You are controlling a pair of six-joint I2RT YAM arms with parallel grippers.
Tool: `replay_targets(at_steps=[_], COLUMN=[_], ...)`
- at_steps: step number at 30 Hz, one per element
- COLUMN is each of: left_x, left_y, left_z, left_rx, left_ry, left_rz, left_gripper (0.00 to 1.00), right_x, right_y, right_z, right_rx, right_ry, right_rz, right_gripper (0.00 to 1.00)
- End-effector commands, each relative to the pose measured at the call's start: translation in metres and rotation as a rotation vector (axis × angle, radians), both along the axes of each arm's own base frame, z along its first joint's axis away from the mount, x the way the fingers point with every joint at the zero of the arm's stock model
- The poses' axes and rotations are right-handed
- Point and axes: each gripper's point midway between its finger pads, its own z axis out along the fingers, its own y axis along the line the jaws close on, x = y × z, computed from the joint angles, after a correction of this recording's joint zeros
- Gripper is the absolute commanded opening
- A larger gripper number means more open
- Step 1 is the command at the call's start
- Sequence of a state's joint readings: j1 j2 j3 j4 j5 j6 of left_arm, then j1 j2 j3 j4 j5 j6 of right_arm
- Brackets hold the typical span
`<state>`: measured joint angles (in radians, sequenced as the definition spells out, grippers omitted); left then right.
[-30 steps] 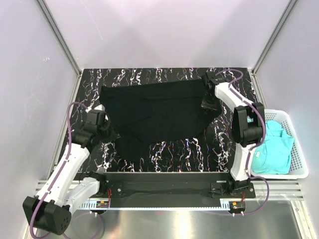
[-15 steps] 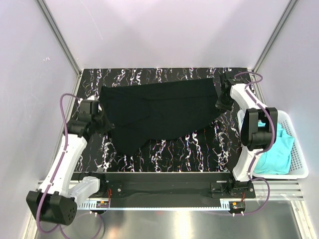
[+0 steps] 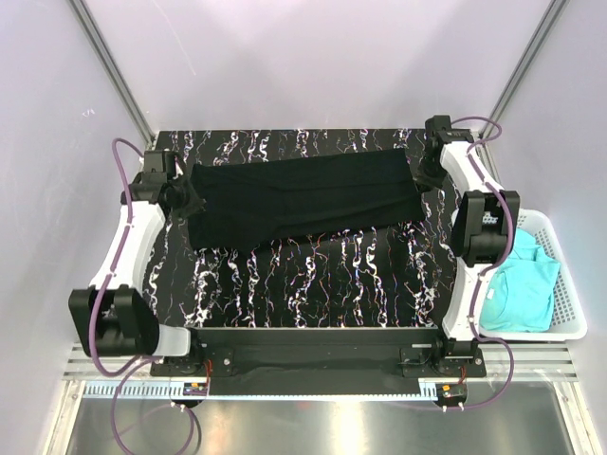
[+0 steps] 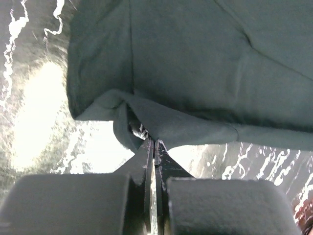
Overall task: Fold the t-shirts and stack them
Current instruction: Fold the tshirt
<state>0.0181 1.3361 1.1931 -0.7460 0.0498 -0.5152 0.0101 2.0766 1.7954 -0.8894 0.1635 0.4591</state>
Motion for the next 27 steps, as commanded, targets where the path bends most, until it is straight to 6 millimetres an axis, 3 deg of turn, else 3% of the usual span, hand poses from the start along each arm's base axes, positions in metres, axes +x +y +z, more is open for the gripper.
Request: replay_targets(at_steps=[1, 7, 8, 19, 27], left_x=[0.035, 0.062, 0.065, 0.104, 0.122], left_y=[0.012, 0.021, 0.021, 0.026, 0.033], left_z=[0.031, 0.027, 0.026, 0.007, -0.007], left_rx=[0.004, -0.032, -0.038, -0.063, -0.09], left_ry=[-0.118, -0.11, -0.108, -0.078, -0.051], left_rz=[-0.004, 0.008, 0.008, 0.005, 0.022], left_gripper=[0.0, 0.0, 0.0, 0.0, 0.0], right_x=[0.022, 0.035, 0.038, 0.058, 0.071], right_y=[-0.001, -0.004, -0.017, -0.013, -0.011], right_z=[0.013, 0.01, 0.011, -0.007, -0.014], right_rx=[0.0, -0.018, -0.017, 0.017, 0.031], right_ry=[-0.046, -0.036, -0.042, -0.021, -0.019], right_rz=[0.016, 0.016, -0.012, -0.002, 0.004], right_gripper=[0.0, 0.0, 0.0, 0.0, 0.0])
